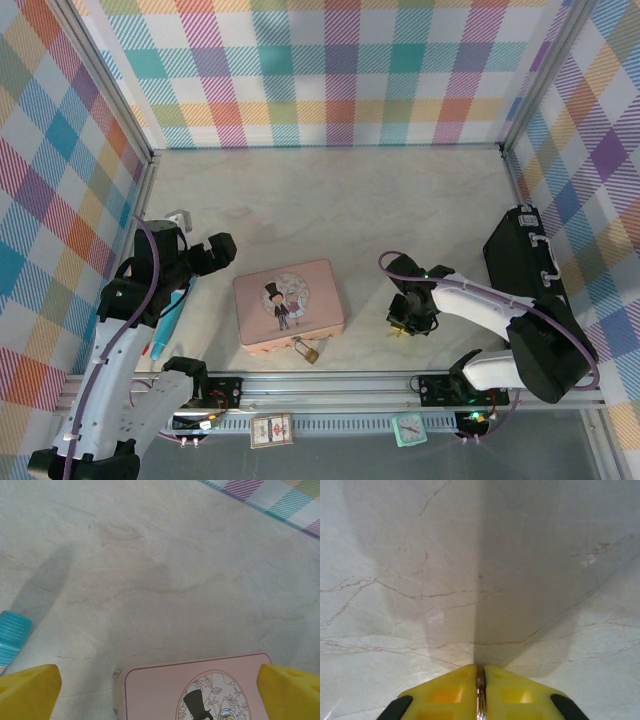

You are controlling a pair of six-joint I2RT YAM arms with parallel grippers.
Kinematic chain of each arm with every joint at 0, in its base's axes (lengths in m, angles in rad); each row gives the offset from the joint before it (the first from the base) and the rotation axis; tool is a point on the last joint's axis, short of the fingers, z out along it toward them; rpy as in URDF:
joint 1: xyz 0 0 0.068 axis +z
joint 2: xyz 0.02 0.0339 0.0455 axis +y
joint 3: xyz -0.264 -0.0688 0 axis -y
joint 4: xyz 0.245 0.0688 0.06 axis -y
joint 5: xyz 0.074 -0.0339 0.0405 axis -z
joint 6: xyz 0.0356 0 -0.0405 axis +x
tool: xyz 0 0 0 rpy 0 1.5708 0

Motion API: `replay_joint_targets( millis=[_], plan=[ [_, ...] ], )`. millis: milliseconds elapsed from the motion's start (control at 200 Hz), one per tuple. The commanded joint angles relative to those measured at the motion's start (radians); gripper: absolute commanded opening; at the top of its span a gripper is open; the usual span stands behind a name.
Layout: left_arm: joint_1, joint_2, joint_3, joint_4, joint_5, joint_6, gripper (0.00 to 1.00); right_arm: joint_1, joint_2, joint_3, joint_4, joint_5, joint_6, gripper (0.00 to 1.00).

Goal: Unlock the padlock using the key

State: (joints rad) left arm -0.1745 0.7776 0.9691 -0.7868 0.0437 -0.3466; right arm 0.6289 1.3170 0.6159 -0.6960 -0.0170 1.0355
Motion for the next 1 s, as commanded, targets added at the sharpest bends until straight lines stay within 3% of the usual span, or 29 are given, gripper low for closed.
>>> replay_joint_targets(
  millis=[0, 995],
  plan=[
    [-0.008, 0.0, -0.009, -0.008, 0.002, 0.009, 1.0, 0.005, -0.01, -0.014, -0.009, -0.021, 0.007, 0.15],
    [-0.008, 0.002, -0.007, -0.01, -0.013, 0.009, 1.0, 0.037, -0.058, -0.037, -0.071, -0.046, 0.078, 0.19]
  ],
)
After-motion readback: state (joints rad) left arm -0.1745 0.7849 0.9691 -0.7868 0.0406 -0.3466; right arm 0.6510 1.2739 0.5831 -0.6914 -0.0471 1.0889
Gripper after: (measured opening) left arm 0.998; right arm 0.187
